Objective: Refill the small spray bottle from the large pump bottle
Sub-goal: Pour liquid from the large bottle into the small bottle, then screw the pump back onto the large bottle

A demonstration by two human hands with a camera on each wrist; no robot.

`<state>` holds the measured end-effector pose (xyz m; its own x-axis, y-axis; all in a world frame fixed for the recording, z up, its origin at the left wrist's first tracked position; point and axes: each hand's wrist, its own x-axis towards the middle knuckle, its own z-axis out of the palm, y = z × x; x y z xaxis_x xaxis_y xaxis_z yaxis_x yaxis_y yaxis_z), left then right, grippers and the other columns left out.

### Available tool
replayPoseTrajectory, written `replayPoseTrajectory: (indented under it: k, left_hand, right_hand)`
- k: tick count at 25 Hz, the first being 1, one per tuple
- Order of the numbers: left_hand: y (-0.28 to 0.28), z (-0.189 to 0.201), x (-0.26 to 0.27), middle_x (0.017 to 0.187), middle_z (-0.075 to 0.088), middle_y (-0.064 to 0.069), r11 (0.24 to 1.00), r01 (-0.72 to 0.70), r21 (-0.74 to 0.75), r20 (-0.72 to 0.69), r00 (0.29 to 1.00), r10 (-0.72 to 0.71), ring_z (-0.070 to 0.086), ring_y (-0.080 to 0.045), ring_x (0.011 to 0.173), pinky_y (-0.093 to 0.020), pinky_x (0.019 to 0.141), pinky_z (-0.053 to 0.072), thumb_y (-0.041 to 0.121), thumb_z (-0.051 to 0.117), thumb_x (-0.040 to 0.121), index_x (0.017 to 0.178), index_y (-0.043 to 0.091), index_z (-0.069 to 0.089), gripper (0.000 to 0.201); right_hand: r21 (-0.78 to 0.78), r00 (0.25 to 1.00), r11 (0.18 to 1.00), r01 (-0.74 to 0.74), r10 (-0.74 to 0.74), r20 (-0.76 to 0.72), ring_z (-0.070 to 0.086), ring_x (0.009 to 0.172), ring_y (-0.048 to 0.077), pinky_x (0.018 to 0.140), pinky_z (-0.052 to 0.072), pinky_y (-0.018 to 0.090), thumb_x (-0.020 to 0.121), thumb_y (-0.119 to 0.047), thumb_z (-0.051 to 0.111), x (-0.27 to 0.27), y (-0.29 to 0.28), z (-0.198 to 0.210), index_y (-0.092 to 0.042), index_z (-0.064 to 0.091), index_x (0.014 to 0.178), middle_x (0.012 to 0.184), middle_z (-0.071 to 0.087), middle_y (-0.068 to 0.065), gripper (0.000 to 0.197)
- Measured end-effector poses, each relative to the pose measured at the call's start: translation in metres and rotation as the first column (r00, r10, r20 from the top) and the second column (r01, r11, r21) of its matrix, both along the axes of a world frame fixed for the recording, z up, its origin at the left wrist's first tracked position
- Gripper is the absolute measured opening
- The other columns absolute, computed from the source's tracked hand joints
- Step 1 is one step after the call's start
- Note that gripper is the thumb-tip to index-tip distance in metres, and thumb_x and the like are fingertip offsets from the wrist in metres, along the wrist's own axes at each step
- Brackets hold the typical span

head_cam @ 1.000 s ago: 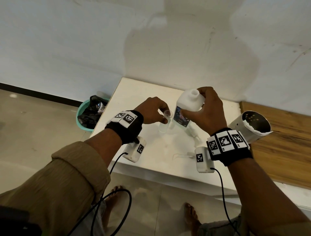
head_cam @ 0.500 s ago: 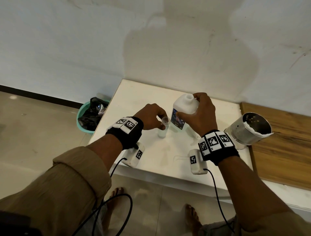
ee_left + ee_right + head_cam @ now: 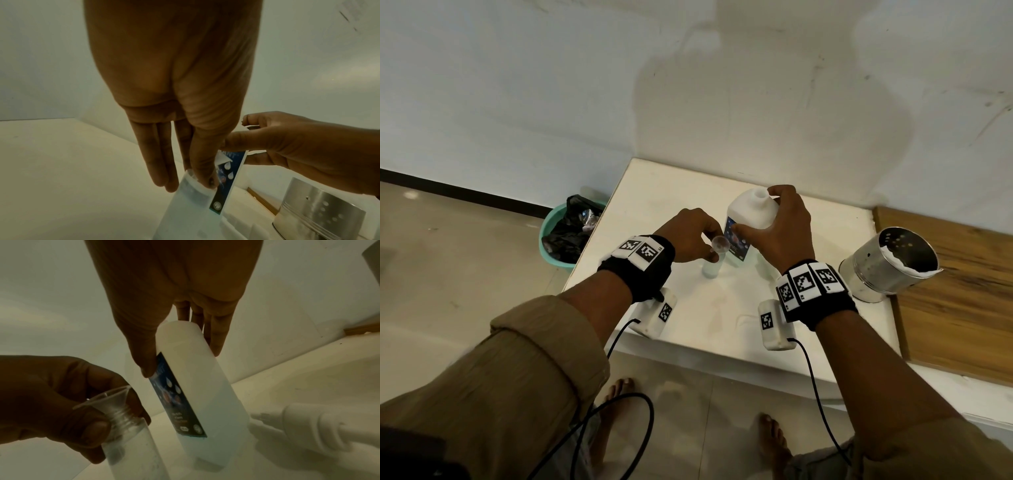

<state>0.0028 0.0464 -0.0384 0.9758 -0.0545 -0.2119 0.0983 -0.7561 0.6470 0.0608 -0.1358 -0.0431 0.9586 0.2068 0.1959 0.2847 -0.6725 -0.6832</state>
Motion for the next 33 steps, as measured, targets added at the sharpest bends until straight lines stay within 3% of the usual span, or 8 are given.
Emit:
replayPoseTrajectory:
  k: [4, 8, 13, 19, 21, 24, 27, 33]
  left_hand:
    - [0.001, 0.0, 0.0, 0.106, 0.072, 0.0, 1.0, 0.012, -0.01, -0.004, 1.0, -0.012, 0.054, -0.006, 0.076, -0.024, 0.076, 0.039, 0.018, 0.083, 0.074, 0.104, 0.013, 0.074, 0.031]
    - [0.003, -0.001, 0.001, 0.107, 0.071, 0.001, 1.0, 0.023, -0.006, -0.019, 1.0, -0.023, 0.052, 0.004, 0.071, -0.023, 0.076, 0.038, 0.02, 0.084, 0.073, 0.103, 0.014, 0.074, 0.032]
    - [0.002, 0.001, 0.001, 0.107, 0.07, 0.0, 1.0, 0.029, 0.009, -0.026, 0.999, -0.029, 0.057, -0.008, 0.08, -0.024, 0.076, 0.04, 0.019, 0.086, 0.07, 0.102, 0.014, 0.073, 0.035]
    - [0.008, 0.007, 0.002, 0.108, 0.069, 0.004, 0.998, 0.049, 0.041, -0.083, 0.995, -0.046, 0.062, -0.011, 0.088, -0.016, 0.065, 0.041, 0.018, 0.089, 0.065, 0.104, 0.018, 0.07, 0.044]
    - [0.018, 0.013, 0.003, 0.11, 0.066, 0.005, 0.995, 0.061, 0.079, -0.119, 0.992, -0.051, 0.06, -0.01, 0.091, -0.013, 0.063, 0.04, 0.019, 0.089, 0.066, 0.111, 0.016, 0.068, 0.05]
    - [0.033, 0.021, 0.005, 0.112, 0.067, 0.002, 0.993, -0.022, 0.118, -0.041, 0.999, 0.027, 0.058, -0.01, 0.089, -0.017, 0.069, 0.041, 0.024, 0.082, 0.076, 0.111, 0.014, 0.069, 0.039]
    - [0.033, 0.024, 0.009, 0.108, 0.07, 0.0, 0.989, -0.106, 0.103, 0.081, 0.992, 0.098, 0.057, -0.01, 0.087, -0.022, 0.078, 0.04, 0.03, 0.073, 0.085, 0.103, 0.013, 0.072, 0.025]
    - [0.02, 0.024, 0.018, 0.098, 0.067, 0.004, 0.987, -0.152, 0.052, 0.191, 0.972, 0.139, 0.058, -0.011, 0.083, -0.028, 0.079, 0.047, 0.046, 0.066, 0.087, 0.094, 0.018, 0.072, 0.029]
  right_hand:
    - [-0.039, 0.999, 0.999, 0.016, -0.018, -0.046, 0.05, 0.115, 0.024, 0.083, 0.04, 0.029, 0.064, -0.033, 0.087, -0.001, -0.002, 0.002, -0.014, 0.041, 0.133, 0.13, 0.049, 0.006, 0.085]
    - [-0.094, 0.997, 0.995, -0.018, 0.011, -0.078, 0.049, 0.121, 0.026, 0.091, 0.045, 0.035, 0.067, -0.037, 0.086, -0.004, -0.005, 0.005, -0.015, 0.035, 0.139, 0.136, 0.046, 0.008, 0.091]
    - [-0.165, 0.992, 0.984, -0.064, 0.045, -0.117, 0.047, 0.126, 0.025, 0.096, 0.048, 0.043, 0.06, -0.055, 0.087, -0.004, -0.012, 0.016, -0.02, 0.026, 0.147, 0.14, 0.044, 0.006, 0.112]
    - [-0.14, 0.951, 0.958, -0.249, 0.214, -0.223, 0.054, 0.112, 0.018, 0.087, 0.043, 0.032, 0.049, -0.051, 0.092, 0.006, -0.045, 0.051, -0.028, 0.009, 0.155, 0.139, 0.045, -0.001, 0.137]
    - [-0.187, 0.945, 0.947, -0.26, 0.209, -0.252, 0.055, 0.106, 0.016, 0.086, 0.045, 0.031, 0.055, -0.048, 0.091, 0.009, -0.059, 0.06, -0.027, 0.014, 0.154, 0.131, 0.048, -0.005, 0.128]
    - [-0.281, 0.936, 0.93, -0.236, 0.14, -0.324, 0.061, 0.098, 0.015, 0.081, 0.046, 0.029, 0.076, -0.042, 0.081, 0.015, -0.075, 0.056, -0.025, 0.043, 0.141, 0.119, 0.059, -0.005, 0.077]
    - [-0.383, 0.916, 0.881, -0.276, 0.12, -0.383, 0.064, 0.098, 0.017, 0.08, 0.043, 0.027, 0.085, -0.037, 0.074, 0.018, -0.076, 0.028, -0.023, 0.063, 0.119, 0.102, 0.067, -0.004, 0.038]
    - [-0.52, 0.907, 0.817, -0.247, 0.006, -0.422, 0.061, 0.094, 0.019, 0.082, 0.05, 0.034, 0.074, -0.048, 0.08, 0.019, -0.063, -0.021, -0.019, 0.063, 0.105, 0.101, 0.066, 0.001, 0.045]
